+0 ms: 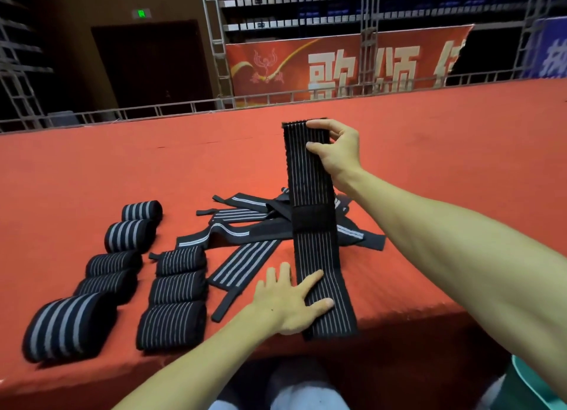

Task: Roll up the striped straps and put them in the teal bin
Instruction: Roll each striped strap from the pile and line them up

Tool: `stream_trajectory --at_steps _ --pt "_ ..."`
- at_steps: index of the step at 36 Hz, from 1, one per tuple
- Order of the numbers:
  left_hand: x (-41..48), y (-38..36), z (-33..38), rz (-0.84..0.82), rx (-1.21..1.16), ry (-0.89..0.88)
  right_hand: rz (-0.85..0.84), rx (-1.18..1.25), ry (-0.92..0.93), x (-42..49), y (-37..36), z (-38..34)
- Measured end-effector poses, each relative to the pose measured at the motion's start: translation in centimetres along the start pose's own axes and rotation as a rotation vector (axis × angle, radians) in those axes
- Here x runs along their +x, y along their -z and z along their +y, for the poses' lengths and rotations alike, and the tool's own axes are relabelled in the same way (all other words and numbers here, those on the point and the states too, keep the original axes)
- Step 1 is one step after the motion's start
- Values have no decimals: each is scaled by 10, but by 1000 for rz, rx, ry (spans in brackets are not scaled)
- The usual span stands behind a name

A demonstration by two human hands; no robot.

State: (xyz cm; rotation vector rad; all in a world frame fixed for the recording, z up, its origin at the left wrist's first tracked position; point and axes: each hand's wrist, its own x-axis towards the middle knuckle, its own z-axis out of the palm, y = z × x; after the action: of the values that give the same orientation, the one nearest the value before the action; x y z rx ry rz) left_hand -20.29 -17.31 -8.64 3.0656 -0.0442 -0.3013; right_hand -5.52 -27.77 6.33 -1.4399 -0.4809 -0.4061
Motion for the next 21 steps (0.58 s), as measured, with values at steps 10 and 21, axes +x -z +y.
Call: stream_trajectory --at_steps 10,21 --pt "50 43 -23 625 -855 -76 31 29 -2 -12 2 52" --pt "138 50 -29 779 -1157 -167 4 -38 -97 -44 11 139"
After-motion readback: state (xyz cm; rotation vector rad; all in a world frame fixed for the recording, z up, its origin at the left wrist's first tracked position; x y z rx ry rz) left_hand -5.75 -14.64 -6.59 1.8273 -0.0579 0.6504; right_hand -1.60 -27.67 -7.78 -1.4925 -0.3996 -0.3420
